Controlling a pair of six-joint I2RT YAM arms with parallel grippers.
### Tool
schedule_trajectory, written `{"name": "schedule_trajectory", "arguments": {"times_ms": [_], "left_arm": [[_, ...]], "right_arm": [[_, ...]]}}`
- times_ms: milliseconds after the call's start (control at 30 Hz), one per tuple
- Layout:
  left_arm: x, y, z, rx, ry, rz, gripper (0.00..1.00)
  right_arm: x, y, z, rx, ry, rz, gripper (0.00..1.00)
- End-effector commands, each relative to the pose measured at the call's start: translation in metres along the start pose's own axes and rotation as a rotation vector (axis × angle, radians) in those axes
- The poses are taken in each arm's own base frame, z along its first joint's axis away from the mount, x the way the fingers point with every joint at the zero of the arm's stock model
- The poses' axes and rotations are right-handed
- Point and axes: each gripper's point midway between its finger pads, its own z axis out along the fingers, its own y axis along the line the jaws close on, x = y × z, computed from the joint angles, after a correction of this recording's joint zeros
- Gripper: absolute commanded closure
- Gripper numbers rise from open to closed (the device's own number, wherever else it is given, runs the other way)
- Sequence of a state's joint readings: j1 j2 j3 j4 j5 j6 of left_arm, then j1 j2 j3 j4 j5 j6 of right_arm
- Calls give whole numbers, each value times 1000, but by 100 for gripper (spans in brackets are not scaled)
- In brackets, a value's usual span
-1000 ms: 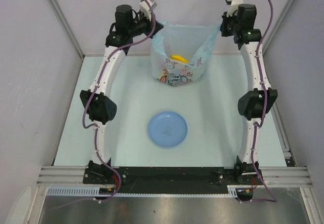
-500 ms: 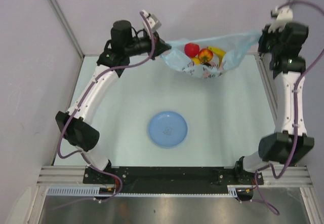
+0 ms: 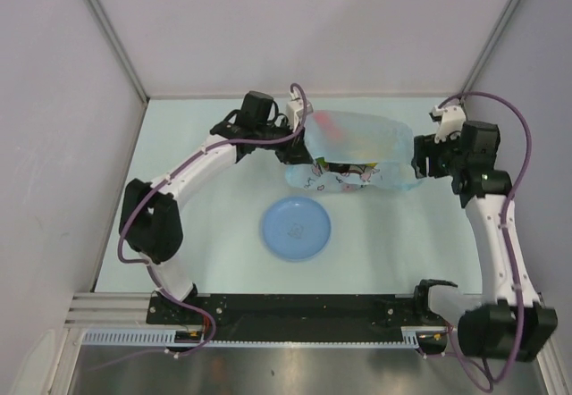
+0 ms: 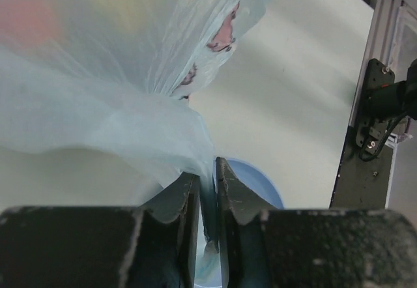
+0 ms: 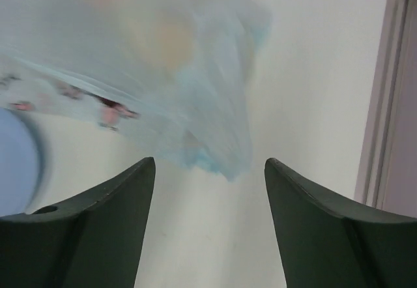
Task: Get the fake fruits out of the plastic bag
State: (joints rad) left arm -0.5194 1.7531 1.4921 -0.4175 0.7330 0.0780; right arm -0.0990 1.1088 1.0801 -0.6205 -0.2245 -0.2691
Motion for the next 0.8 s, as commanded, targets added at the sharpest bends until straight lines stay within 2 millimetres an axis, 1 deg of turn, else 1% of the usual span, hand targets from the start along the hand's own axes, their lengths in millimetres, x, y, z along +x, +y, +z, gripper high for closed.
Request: {"name": "schedule_trajectory", "arguments": {"times_ms": [0,33,67,100,133,167,200,233,267,333,367,400,433,467,500,567,600,633,700,733,767], "left_arm": [[-56,-33,-30,27,-146,75,80],[-56,-33,-30,28,-146,64,78],[-55,-33,-29,27,-143,29,78],[-55,-32,-28,25,-144,15,77],[-56,-32,-28,22,-146,-1,76],[-58,-33,-28,23,-155,-21,76],[-61,-34,-30,24,-163,-24,75],[-65,-36,-31,26,-174,-35,75],[-69,-38,-33,25,-183,-36,76],[-78,-41,-37,25,-202,-43,83],[-81,-42,-39,24,-210,-41,87],[-84,-43,-41,25,-216,-40,90],[-87,-45,-43,25,-223,-43,95],[-88,-45,-43,21,-226,-46,98],[-89,-46,-44,23,-230,-43,100],[-92,-49,-47,26,-238,-44,100],[-93,-49,-47,26,-239,-43,100],[-95,-51,-50,26,-246,-38,100],[-96,-52,-52,25,-250,-34,100],[-97,-52,-53,24,-252,-35,100],[-98,-53,-54,23,-256,-32,100]], "right_arm": [[-82,56,-66,-96,-332,-181,27],[-90,84,-72,-163,-372,-212,30],[-92,92,-69,-167,-373,-221,34],[-92,103,-67,-194,-371,-235,41],[-90,121,-63,-266,-364,-260,44],[-86,128,-50,-292,-332,-268,48],[-87,134,-43,-309,-325,-278,55],[-85,144,-37,-333,-319,-330,58],[-79,153,-23,-356,-285,-369,62],[-81,166,-12,-376,-297,-432,67],[-81,179,-9,-404,-305,-476,68],[-81,187,1,-418,-304,-502,69],[-79,195,7,-434,-302,-524,71],[-77,203,11,-449,-301,-557,72],[-73,210,24,-458,-283,-567,75],[-69,213,40,-427,-258,-567,79],[-68,212,50,-405,-249,-563,86],[-60,209,66,-382,-207,-561,88],[-54,198,85,-345,-171,-543,91],[-45,191,100,-315,-131,-541,90],[-41,183,108,-287,-114,-540,91]]}}
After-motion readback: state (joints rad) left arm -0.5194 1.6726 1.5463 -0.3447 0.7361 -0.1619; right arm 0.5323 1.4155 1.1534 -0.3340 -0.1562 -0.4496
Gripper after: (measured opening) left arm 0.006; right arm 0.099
